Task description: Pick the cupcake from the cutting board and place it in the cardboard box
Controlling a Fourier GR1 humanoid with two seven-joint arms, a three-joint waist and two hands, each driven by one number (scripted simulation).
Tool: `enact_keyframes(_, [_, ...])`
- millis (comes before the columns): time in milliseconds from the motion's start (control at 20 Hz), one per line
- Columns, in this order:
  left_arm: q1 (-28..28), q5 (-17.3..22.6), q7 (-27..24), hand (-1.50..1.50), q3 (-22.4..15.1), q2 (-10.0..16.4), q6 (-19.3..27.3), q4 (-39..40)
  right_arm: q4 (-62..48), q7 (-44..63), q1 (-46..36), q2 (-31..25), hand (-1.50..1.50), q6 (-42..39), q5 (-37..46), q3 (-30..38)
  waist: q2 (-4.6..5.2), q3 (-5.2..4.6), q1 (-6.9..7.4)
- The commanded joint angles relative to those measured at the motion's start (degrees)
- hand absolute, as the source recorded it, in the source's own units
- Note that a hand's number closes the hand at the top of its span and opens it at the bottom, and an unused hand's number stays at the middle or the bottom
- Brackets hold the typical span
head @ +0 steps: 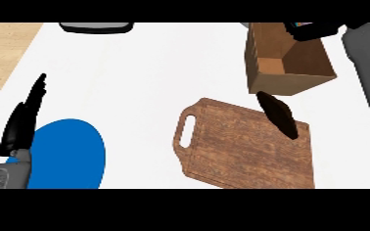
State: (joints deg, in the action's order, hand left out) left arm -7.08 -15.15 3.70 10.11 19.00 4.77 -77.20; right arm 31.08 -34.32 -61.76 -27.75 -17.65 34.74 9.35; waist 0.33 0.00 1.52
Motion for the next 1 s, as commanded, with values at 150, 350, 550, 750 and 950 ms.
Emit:
enact_keyframes(150, [-3.90,-0.19,-2.75,0.00,1.05,0.50,-0.31,5.97,-9.38,2.19,-4.99,5.80,1.50,5.05,2.79,-0.95,0.49,-0.01,0.20])
enact_keyframes(350, [-3.87,-2.68,0.87,0.00,-2.14,-2.78,2.03,2.70,-11.96,6.42,-7.01,10.72,1.50,13.05,6.92,-3.54,0.65,0.02,0.90])
enact_keyframes(550, [-3.43,-0.83,-0.29,0.00,-0.04,0.34,-0.89,2.49,-17.79,9.75,-6.67,12.39,-1.50,14.35,5.15,-0.66,0.93,0.03,1.37])
enact_keyframes(750, [-3.99,-0.91,0.88,0.00,-1.10,-1.28,-0.64,1.71,-21.14,12.51,-8.70,13.84,-1.50,12.58,4.11,0.68,1.21,0.05,2.03])
enact_keyframes(950, [-0.97,-0.81,-2.18,0.00,-0.11,-0.89,-0.31,1.58,-21.00,5.11,-5.62,12.41,-1.50,12.49,2.76,2.07,0.97,0.07,1.78])
